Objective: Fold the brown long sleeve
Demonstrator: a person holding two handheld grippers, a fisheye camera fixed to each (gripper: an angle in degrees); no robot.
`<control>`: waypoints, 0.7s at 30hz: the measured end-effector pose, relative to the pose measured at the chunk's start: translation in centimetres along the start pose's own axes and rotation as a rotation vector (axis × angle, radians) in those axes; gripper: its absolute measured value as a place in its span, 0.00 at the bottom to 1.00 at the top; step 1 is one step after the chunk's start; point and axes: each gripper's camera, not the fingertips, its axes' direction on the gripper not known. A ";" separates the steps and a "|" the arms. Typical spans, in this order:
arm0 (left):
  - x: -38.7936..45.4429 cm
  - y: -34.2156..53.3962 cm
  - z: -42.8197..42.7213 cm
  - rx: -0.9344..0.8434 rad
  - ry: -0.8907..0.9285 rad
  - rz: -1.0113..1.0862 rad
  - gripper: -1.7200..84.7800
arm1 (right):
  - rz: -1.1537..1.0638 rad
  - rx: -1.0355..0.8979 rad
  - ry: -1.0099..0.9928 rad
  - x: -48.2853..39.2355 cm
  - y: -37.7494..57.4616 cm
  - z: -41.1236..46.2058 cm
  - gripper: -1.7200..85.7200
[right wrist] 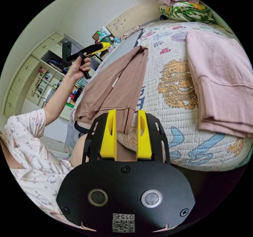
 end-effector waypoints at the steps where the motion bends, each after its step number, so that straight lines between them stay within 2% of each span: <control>1: -1.3 -1.7 2.4 -0.010 -0.021 -0.035 0.12 | -0.010 -0.013 -0.010 0.3 -0.4 0.4 0.15; 5: -3.1 -5.1 11.1 -0.128 -0.009 -0.082 0.14 | -0.052 -0.075 0.080 0.9 -1.0 2.6 0.13; 8: -2.1 -6.0 18.0 -0.251 -0.093 -0.016 0.14 | -0.065 -0.086 0.128 2.2 -0.9 3.6 0.11; 13: -1.3 -5.0 26.6 -0.420 -0.164 0.041 0.10 | -0.055 -0.069 0.064 6.3 -0.7 4.1 0.07; 17: -0.3 -4.2 28.2 -0.437 -0.190 0.064 0.06 | -0.096 0.028 0.059 8.7 0.2 2.7 0.04; 21: 0.3 -4.4 23.9 -0.277 -0.228 0.025 0.04 | -0.061 0.149 0.138 12.5 1.0 0.3 0.03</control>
